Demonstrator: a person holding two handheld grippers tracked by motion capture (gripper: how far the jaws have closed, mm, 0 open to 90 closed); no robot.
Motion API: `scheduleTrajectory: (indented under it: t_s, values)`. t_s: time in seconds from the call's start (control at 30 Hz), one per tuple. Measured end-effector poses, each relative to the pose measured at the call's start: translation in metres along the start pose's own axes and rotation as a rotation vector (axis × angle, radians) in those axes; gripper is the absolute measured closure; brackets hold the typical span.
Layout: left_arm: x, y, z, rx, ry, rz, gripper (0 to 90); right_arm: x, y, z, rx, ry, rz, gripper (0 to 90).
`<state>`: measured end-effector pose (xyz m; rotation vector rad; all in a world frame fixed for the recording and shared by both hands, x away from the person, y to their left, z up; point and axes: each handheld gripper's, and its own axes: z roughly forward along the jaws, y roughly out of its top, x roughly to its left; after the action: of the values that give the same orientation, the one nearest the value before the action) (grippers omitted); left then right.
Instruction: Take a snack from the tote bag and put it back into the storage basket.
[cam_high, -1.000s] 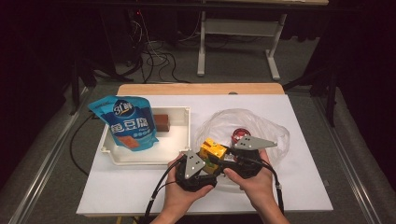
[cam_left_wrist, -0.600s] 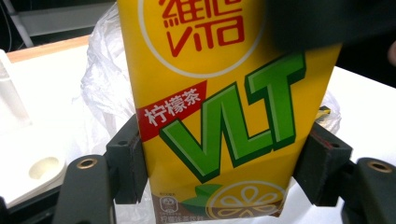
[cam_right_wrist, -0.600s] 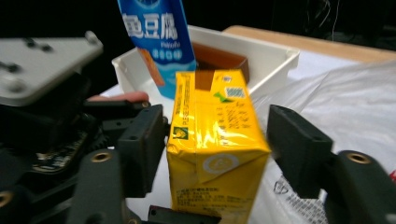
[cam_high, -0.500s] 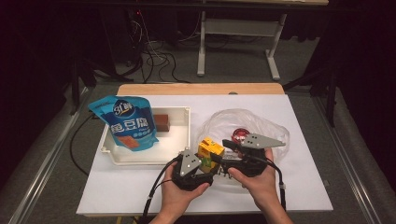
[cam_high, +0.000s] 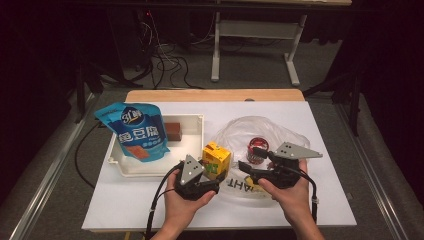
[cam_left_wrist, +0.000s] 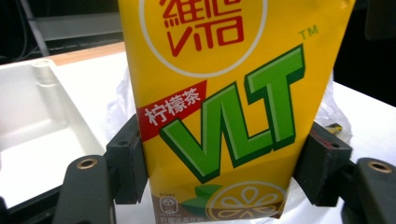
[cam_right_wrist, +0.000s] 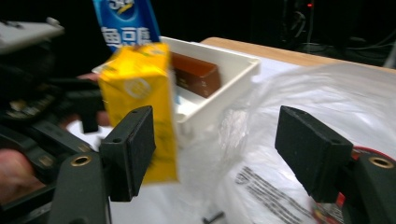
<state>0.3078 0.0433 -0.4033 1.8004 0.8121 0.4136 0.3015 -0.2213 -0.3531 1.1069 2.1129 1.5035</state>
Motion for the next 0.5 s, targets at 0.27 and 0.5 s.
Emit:
scheduleTrajectory:
  t_s: [0.27,0.5]
  values:
    - [0.012,0.000,-0.007,-0.012,0.037,-0.025,30.8,-0.026,-0.029,-0.017,0.011,-0.076,0.005,27.4]
    - [0.026,0.004,-0.014,-0.041,0.082,-0.053,30.8,-0.047,-0.060,-0.039,0.007,-0.131,0.048,27.3]
